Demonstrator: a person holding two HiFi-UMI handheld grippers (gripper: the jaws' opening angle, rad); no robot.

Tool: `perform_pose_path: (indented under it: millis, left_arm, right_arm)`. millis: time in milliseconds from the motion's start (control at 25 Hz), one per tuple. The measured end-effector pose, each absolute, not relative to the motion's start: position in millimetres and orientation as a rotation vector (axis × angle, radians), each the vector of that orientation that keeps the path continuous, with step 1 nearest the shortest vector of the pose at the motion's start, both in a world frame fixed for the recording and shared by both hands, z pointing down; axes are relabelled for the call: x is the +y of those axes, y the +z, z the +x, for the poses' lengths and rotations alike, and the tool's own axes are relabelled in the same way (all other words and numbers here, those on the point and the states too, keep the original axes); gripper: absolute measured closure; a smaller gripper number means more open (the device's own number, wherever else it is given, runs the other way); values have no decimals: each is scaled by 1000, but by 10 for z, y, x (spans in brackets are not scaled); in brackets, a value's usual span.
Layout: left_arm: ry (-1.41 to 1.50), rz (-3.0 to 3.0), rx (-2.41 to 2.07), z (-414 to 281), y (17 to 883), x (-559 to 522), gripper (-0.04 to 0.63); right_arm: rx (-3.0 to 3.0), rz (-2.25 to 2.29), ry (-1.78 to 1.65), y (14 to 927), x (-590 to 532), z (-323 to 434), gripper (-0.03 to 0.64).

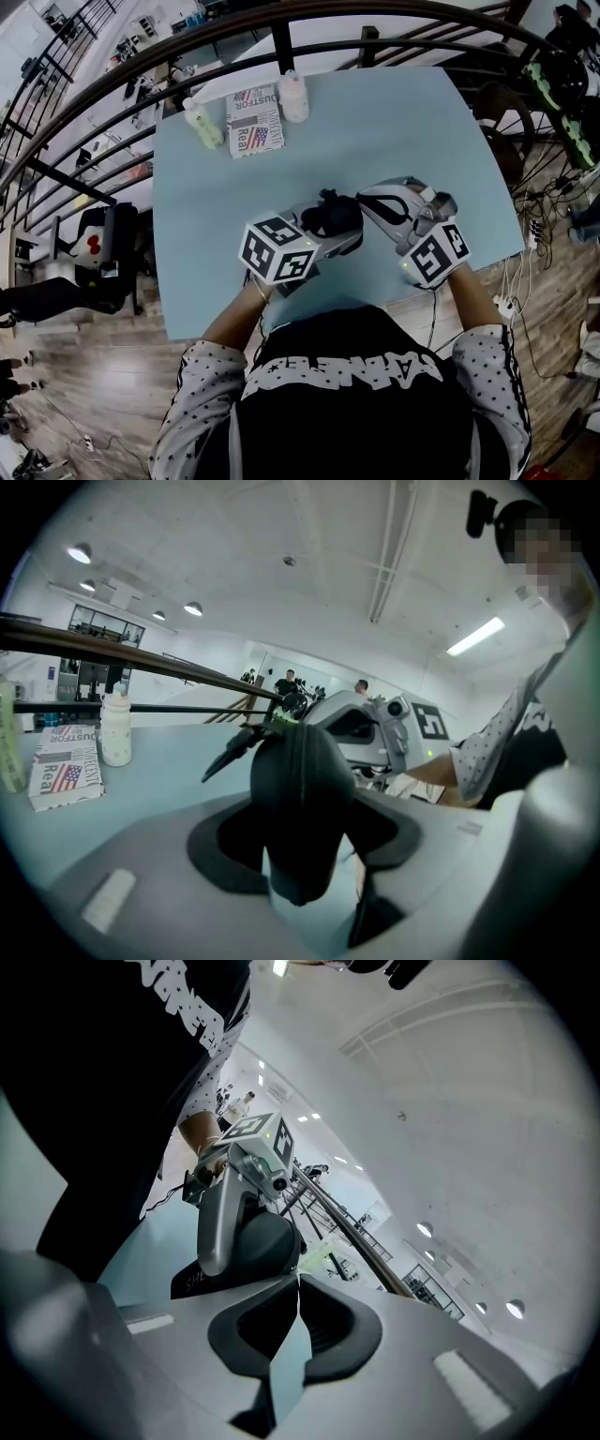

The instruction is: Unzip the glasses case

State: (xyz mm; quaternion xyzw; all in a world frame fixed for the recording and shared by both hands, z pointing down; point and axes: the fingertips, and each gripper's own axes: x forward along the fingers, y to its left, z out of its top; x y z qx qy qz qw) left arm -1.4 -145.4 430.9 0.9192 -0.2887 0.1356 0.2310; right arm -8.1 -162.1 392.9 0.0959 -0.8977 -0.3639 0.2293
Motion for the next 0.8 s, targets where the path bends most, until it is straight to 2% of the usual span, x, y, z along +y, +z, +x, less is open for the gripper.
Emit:
perform_pose_path:
  millis: [800]
  left_arm:
    - [607,2552,-679,82,4525,-1307,595]
  right_arm:
    - [-2300,86,-1157,3994,-1464,-70,601]
